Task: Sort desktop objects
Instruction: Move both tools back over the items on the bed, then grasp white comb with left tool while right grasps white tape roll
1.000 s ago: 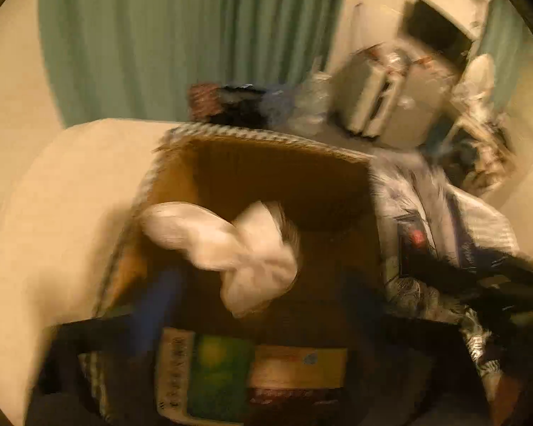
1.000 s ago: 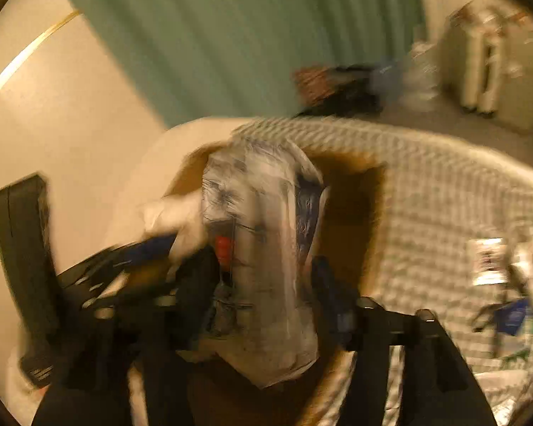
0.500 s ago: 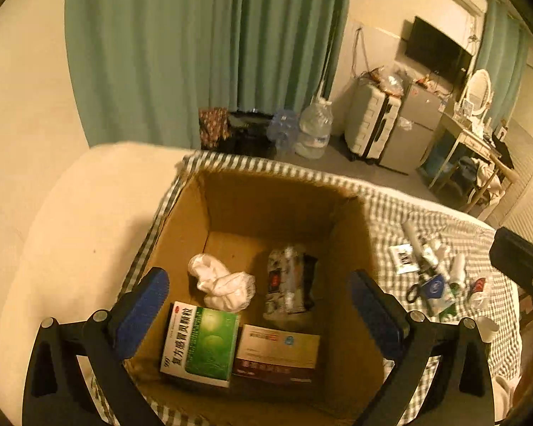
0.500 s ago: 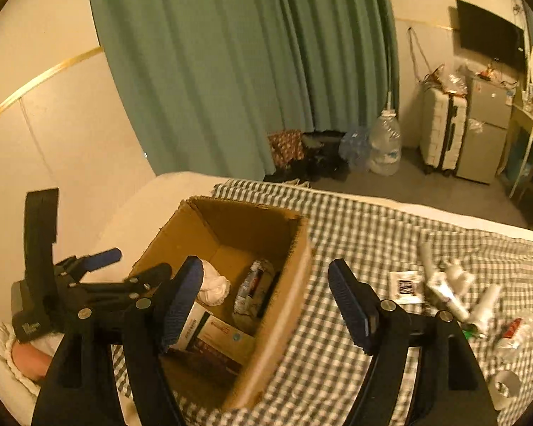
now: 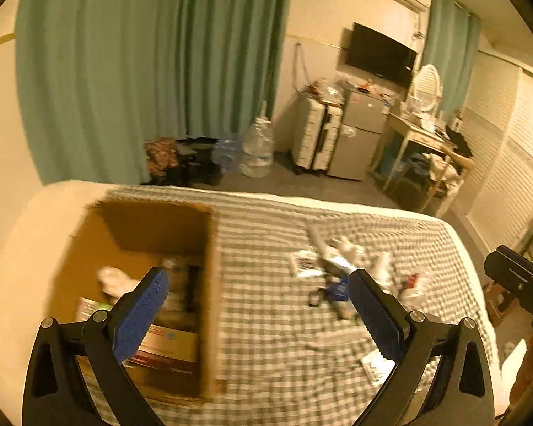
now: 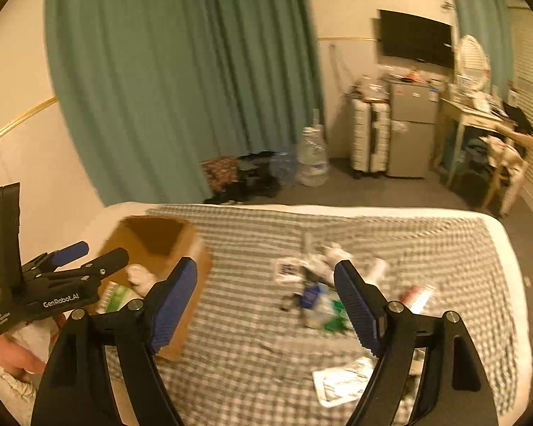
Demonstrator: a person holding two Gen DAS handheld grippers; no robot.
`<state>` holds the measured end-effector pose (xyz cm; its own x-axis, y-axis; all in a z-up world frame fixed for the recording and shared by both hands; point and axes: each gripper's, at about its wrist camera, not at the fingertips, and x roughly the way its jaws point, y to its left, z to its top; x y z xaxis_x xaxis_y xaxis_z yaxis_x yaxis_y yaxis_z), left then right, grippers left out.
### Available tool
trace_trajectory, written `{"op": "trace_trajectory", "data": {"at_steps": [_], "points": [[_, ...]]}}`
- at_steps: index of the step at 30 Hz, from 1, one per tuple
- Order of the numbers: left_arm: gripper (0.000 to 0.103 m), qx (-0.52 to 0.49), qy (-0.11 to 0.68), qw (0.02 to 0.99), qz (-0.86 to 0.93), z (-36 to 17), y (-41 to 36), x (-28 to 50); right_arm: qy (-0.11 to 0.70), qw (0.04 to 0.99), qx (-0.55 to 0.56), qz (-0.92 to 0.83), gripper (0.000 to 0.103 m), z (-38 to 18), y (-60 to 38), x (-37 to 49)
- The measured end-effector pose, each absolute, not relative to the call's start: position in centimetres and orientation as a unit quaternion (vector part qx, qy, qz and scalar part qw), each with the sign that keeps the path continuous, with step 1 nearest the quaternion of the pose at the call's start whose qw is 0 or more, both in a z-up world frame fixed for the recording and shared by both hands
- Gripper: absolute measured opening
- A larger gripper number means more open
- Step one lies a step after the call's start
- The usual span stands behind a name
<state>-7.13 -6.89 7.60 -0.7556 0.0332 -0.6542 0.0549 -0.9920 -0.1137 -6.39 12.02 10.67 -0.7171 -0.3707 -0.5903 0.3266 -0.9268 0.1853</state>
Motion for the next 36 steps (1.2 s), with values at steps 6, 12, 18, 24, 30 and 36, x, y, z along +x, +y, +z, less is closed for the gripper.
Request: {"op": "trace_trajectory", "data": {"at_steps": [6, 12, 18, 24, 30, 36], "points": [[0.103, 0.373, 0.054, -0.033, -0.926, 3.0, 0.7, -8.7, -0.044, 0.126, 0.366, -0.921, 0.087, 6.9, 20.1, -7.6], [0.103, 0.417, 0.01, -0.066, -0.906, -3.6, 7.0, -10.6, -0.049, 0.099, 0.443, -0.89, 0.093, -0.1, 25.3, -9.9], [0.103, 0.437, -0.068, -0.085, -0.893, -9.8, 10.1, -11.7, -0.076, 0.091, 0.505, -0.855, 0.094, -6.0, 28.0, -11.8], [0.103, 0.472, -0.127, -0.097, -0.867, -14.6, 10.7, -14.4, -0.075, 0.097, 0.576, -0.808, 0.094, -11.0, 28.1, -14.3], [0.102, 0.512, -0.137, -0.116, -0.84, -17.9, 10.9, -16.6, -0.054, 0.083, 0.609, -0.787, 0.094, -14.3, 28.0, -16.0], [0.068, 0.52, -0.135, -0.176, -0.825, -18.0, 11.8, -16.6, -0.025, 0.077, 0.627, -0.775, 0.094, -15.9, 27.3, -16.8]]}}
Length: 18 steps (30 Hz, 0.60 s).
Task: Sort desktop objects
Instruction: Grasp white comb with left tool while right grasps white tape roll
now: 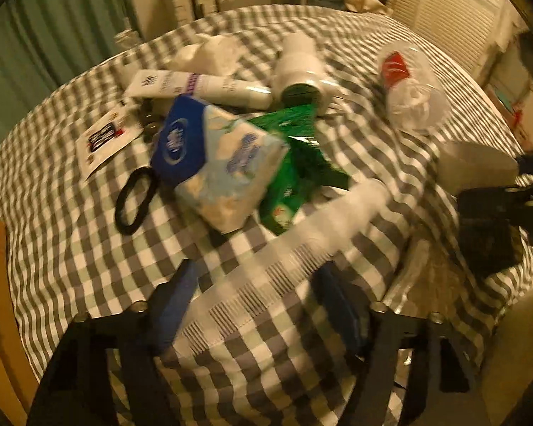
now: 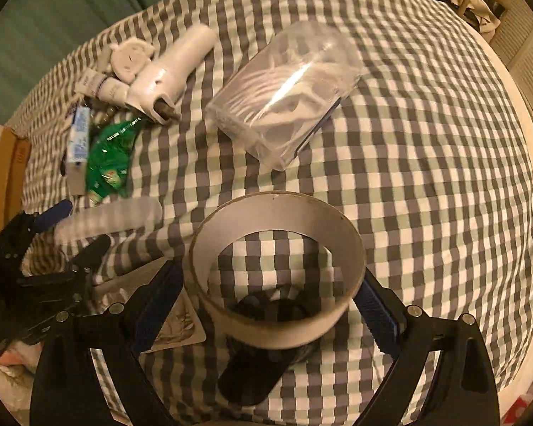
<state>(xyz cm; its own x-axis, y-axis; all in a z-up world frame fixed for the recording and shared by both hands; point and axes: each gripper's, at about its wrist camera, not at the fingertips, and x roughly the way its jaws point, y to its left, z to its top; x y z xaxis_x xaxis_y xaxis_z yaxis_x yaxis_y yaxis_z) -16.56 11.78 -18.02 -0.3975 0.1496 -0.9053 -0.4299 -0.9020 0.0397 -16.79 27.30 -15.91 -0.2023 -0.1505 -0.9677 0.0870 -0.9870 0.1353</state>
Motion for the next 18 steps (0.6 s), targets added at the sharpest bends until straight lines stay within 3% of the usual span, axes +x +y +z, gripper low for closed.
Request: {"op": "trace_trajectory", "data": {"at_steps": [2, 4, 5, 13, 14, 15, 16, 18], "points": [[0.05, -0.52, 0.144, 0.19, 0.82, -17.8, 11.9, -16.2, -0.013, 0.073, 0.627, -0.776, 0.094, -16.2, 27.0, -16.8], [0.039, -0.523, 0.15, 0.195, 0.816, -17.4, 11.8, -16.0, -0.005, 0.069, 0.619, -0.783, 0.083, -16.0, 26.9, -16.6], [0.035, -0.525, 0.15, 0.196, 0.814, -17.2, 11.8, -15.8, -0.007, 0.071, 0.617, -0.783, 0.082, -15.9, 27.0, -16.5], [0.026, -0.521, 0.125, 0.199, 0.821, -15.7, 11.3, -13.3, -0.033, 0.07, 0.59, -0.804, 0.082, -13.2, 28.2, -14.1], [0.022, -0.518, 0.114, 0.199, 0.824, -15.2, 11.1, -12.7, -0.033, 0.071, 0.586, -0.807, 0.082, -12.7, 28.3, -13.6], [0.009, -0.516, 0.105, 0.197, 0.827, -15.0, 10.8, -12.2, -0.034, 0.072, 0.58, -0.811, 0.082, -12.1, 28.4, -13.0], [0.004, -0.517, 0.095, 0.196, 0.828, -14.6, 10.6, -11.8, -0.037, 0.074, 0.577, -0.813, 0.082, -11.7, 28.4, -12.6], [0.004, -0.522, 0.08, 0.199, 0.826, -13.9, 9.9, -11.1, -0.044, 0.081, 0.567, -0.818, 0.082, -10.5, 28.2, -11.4]]}}
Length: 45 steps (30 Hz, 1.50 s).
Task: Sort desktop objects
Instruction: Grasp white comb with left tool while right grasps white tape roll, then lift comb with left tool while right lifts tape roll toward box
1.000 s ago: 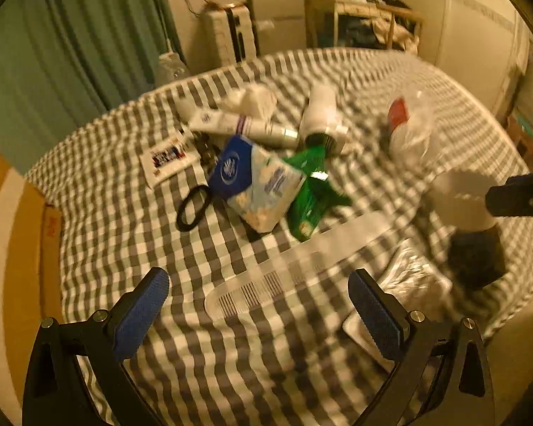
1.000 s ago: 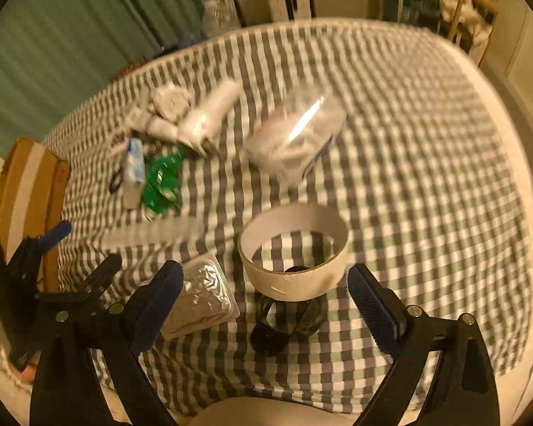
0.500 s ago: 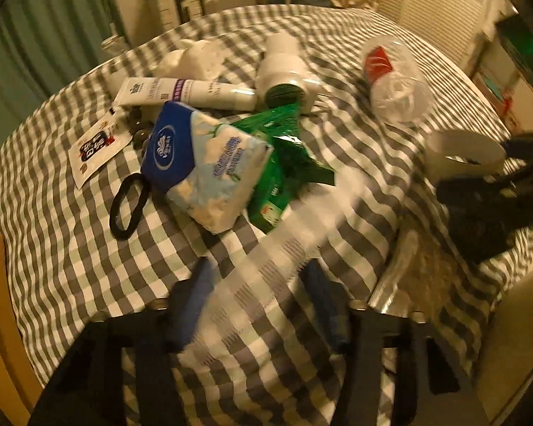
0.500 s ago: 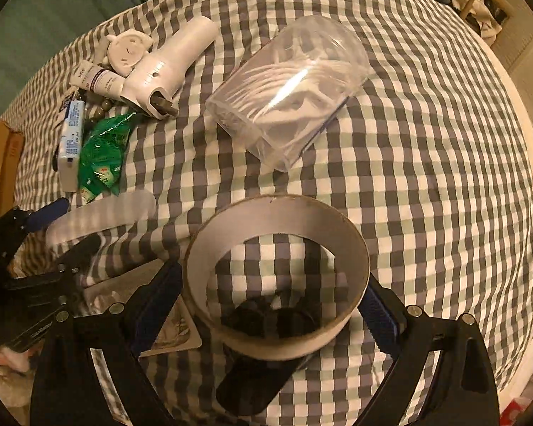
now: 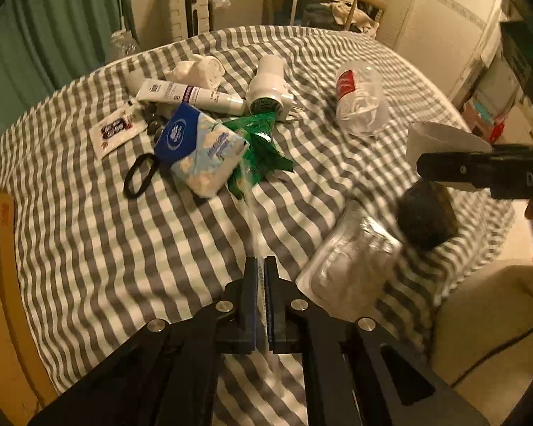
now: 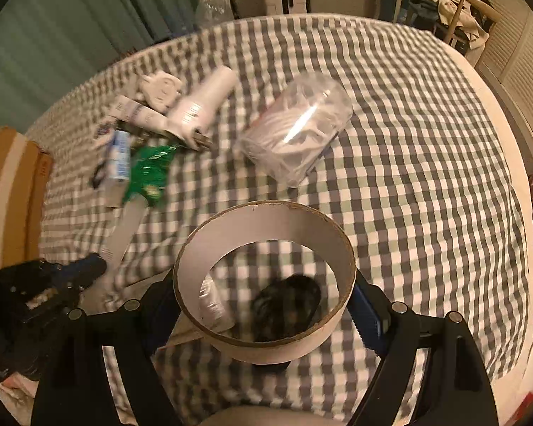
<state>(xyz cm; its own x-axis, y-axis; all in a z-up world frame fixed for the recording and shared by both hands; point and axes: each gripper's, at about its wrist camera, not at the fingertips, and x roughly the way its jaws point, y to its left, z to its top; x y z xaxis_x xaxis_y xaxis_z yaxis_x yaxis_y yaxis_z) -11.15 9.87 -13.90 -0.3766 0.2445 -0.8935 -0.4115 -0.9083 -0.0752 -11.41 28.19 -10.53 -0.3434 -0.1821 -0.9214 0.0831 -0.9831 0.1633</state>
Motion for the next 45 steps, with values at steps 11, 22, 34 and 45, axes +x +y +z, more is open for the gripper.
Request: {"op": "trace_trajectory", "data": {"at_steps": [11, 22, 34, 45], "points": [[0.016, -0.545, 0.061, 0.149, 0.823, -15.8, 8.7, -10.1, -0.043, 0.105, 0.527, -0.842, 0.082, -5.9, 23.5, -9.0], [0.03, -0.561, 0.051, 0.159, 0.811, -17.5, 8.7, -11.6, -0.055, 0.129, 0.519, -0.843, 0.083, -5.8, 23.1, -8.5], [0.009, -0.482, -0.017, 0.155, 0.862, -10.5, 7.2, -9.7, -0.052, 0.144, 0.48, -0.864, 0.082, -3.0, 22.6, -8.3], [0.003, -0.458, -0.043, 0.153, 0.875, -7.4, 3.8, -8.7, -0.027, 0.17, 0.454, -0.874, 0.082, 0.2, 19.5, -6.1]]}}
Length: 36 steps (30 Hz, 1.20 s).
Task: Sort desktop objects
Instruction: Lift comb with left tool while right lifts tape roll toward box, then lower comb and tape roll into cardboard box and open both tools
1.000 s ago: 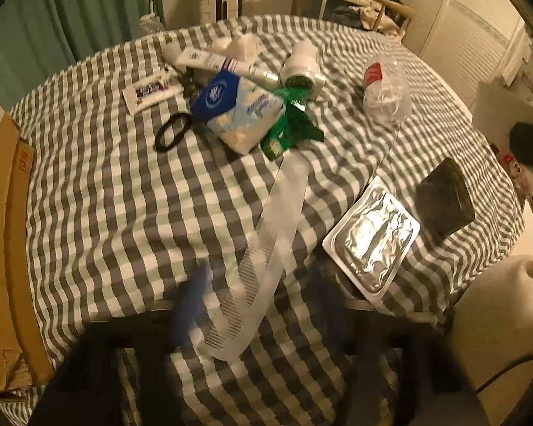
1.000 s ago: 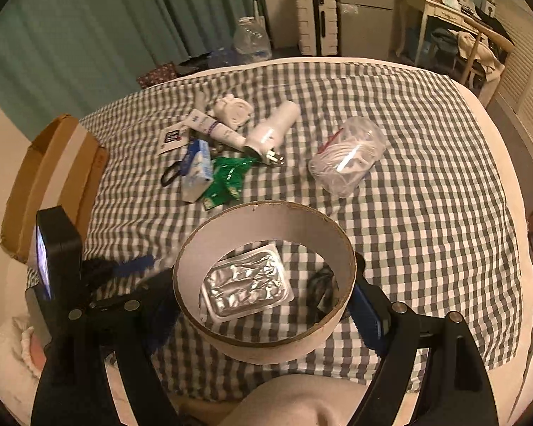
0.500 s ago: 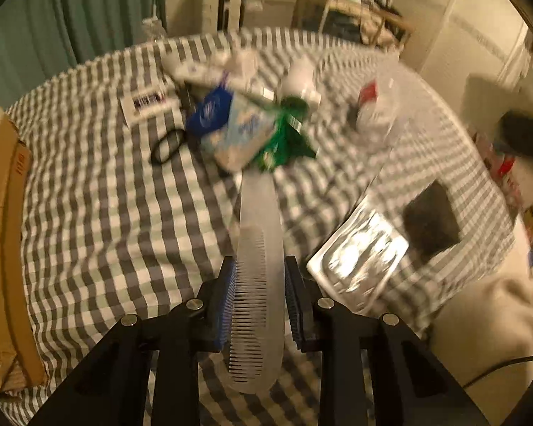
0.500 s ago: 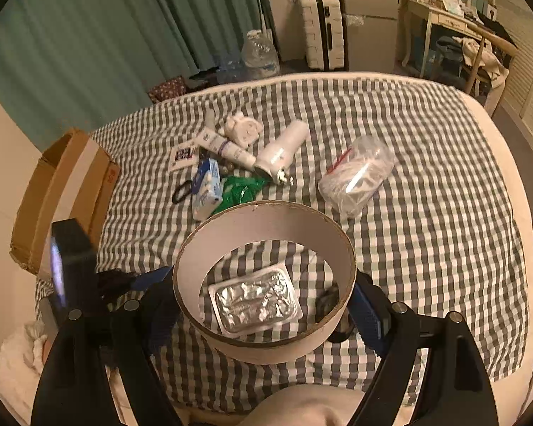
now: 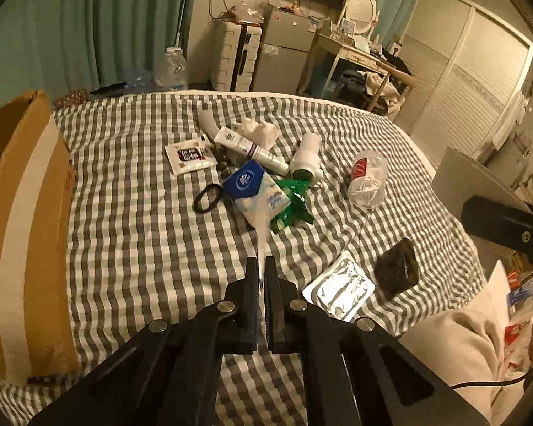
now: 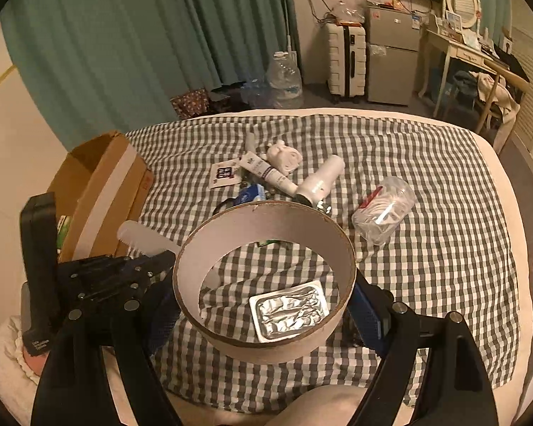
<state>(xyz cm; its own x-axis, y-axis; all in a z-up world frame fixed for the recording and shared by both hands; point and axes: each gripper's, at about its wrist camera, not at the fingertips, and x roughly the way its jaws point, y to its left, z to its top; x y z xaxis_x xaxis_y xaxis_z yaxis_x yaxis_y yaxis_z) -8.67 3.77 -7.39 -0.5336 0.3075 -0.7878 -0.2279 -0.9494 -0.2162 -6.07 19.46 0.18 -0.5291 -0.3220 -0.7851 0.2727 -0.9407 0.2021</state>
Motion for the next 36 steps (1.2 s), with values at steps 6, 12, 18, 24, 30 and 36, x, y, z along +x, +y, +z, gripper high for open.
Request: {"op": "trace_trajectory", "data": {"at_steps": [6, 12, 18, 24, 30, 36], "points": [[0.003, -0.477, -0.044, 0.16, 0.863, -9.7, 4.5, -8.6, -0.026, 0.169, 0.457, -0.873, 0.083, 0.3, 19.2, -5.8], [0.003, -0.485, -0.071, 0.148, 0.859, -12.4, 4.4, -9.6, -0.03, 0.17, 0.466, -0.868, 0.083, -0.7, 19.5, -6.3], [0.002, -0.457, -0.099, 0.147, 0.872, -10.4, 3.6, -9.7, -0.032, 0.164, 0.476, -0.863, 0.083, -1.5, 20.0, -7.0], [0.002, -0.388, -0.11, 0.145, 0.903, -3.5, 1.0, -9.1, -0.025, 0.169, 0.466, -0.868, 0.083, -0.4, 18.5, -6.9], [0.002, -0.338, -0.105, 0.126, 0.927, 3.8, -4.2, -8.9, 0.002, 0.226, 0.433, -0.873, 0.083, 3.7, 12.6, -6.6], [0.003, -0.33, -0.074, 0.039, 0.94, 7.3, -12.5, -9.2, 0.008, 0.312, 0.403, -0.86, 0.082, 7.5, 3.6, -7.3]]}}
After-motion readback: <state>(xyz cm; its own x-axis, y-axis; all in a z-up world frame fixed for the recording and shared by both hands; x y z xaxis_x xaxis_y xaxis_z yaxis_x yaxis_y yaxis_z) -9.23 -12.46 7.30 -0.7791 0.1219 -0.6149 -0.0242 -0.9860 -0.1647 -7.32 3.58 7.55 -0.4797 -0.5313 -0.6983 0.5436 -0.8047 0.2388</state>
